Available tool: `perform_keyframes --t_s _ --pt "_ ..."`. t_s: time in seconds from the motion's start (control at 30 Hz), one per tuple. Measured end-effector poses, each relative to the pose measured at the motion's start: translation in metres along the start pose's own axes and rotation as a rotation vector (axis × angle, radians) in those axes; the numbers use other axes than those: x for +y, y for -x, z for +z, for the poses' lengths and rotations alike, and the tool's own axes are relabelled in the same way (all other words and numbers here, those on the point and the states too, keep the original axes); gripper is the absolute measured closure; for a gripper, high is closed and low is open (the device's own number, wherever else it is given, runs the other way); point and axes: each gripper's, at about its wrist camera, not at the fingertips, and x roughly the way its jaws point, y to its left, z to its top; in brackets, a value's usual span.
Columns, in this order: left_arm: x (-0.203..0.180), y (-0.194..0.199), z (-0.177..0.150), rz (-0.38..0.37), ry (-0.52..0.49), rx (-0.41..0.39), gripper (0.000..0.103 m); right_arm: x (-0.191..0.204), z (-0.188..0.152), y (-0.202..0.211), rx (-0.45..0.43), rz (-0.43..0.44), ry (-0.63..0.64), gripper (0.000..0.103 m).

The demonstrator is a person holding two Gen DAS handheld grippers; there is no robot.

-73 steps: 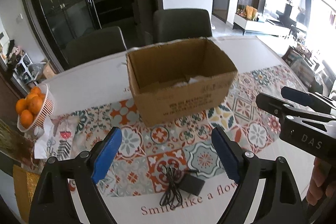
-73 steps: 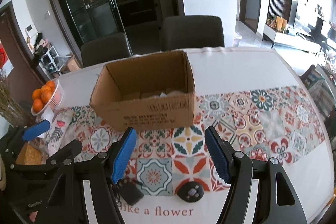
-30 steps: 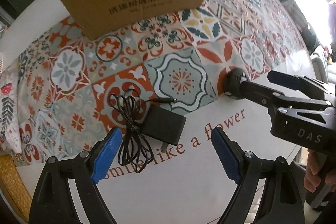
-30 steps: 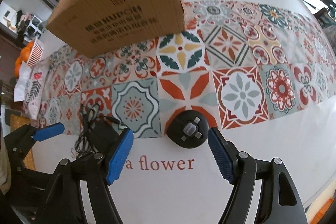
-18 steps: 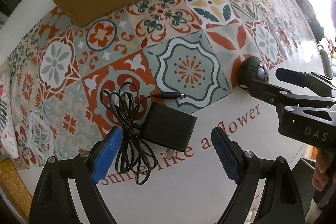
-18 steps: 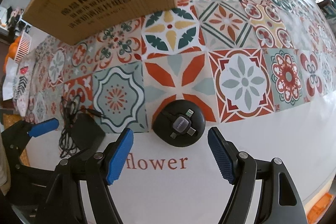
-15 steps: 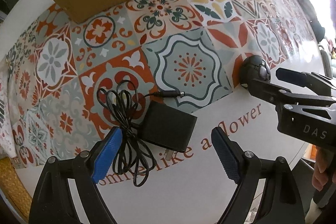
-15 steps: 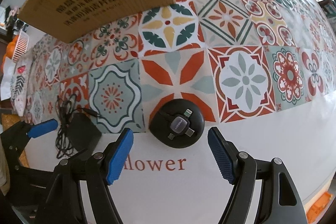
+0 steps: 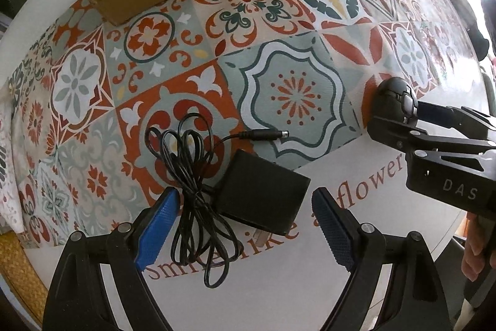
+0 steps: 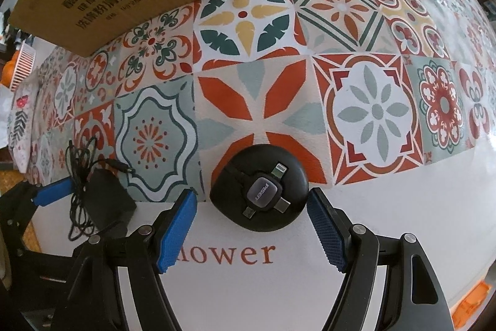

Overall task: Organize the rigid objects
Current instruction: 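Grasp the black power adapter with the left tool while the right tool grasps the black round gadget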

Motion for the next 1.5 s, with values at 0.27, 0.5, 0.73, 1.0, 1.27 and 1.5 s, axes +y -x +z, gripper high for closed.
perform_keyframes --t_s 0.27,0.5,0.73,1.0,1.27,1.5 --pt "0.002 -0.026 0.001 -0.008 0.024 0.022 0.018 0.004 0.003 -0.008 -0.011 -0.018 0.003 0.029" --pt "0.002 -0.029 -0.001 0.003 0.044 -0.021 0.025 0.003 0.002 -0.01 -0.029 -0.04 0.012 0.039" --pt "0.002 -0.023 -0.002 0.007 0.059 -0.053 0.026 0.001 -0.002 -0.004 -0.046 -0.028 0.008 0.04" --pt "0.0 0.018 -0.007 0.033 0.072 -0.126 0.027 -0.002 -0.011 0.011 -0.086 -0.014 -0.006 0.04" --pt "0.005 0.057 -0.012 0.056 0.101 -0.23 0.027 0.003 -0.013 0.044 -0.165 -0.026 0.011 0.04" --pt "0.008 0.097 -0.013 0.06 0.112 -0.312 0.027 0.012 -0.015 0.076 -0.242 -0.018 0.03 0.04"
